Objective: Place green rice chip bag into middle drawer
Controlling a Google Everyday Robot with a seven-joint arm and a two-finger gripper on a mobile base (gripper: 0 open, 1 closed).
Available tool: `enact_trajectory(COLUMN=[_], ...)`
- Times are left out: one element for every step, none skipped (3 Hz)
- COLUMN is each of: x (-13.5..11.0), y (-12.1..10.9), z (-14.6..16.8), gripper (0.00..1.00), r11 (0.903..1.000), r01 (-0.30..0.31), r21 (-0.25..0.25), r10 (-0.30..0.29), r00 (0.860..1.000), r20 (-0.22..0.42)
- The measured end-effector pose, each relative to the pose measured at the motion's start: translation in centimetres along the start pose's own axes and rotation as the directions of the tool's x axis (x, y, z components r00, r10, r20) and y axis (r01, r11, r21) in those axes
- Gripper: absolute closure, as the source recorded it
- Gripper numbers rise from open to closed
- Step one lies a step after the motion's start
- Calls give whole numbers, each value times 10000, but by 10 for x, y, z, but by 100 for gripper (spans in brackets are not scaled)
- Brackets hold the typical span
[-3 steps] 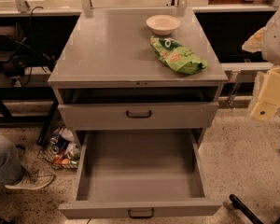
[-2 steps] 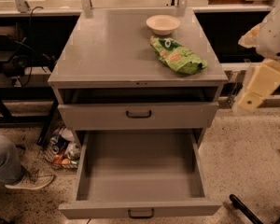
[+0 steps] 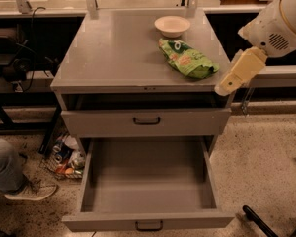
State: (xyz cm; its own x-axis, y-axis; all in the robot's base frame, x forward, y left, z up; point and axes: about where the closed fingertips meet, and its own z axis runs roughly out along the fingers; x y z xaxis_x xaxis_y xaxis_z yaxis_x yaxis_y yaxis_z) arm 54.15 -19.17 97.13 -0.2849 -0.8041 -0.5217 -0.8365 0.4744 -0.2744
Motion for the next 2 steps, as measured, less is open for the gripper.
enact_trajectory(x=[0,-1], y=[3,4], z=[1,6], gripper=[0,0], r11=[10000,9999], r01=[-8,-169], r21=[-49,21], r10=[8,169], r00=[10000,9994], r20=[12,307])
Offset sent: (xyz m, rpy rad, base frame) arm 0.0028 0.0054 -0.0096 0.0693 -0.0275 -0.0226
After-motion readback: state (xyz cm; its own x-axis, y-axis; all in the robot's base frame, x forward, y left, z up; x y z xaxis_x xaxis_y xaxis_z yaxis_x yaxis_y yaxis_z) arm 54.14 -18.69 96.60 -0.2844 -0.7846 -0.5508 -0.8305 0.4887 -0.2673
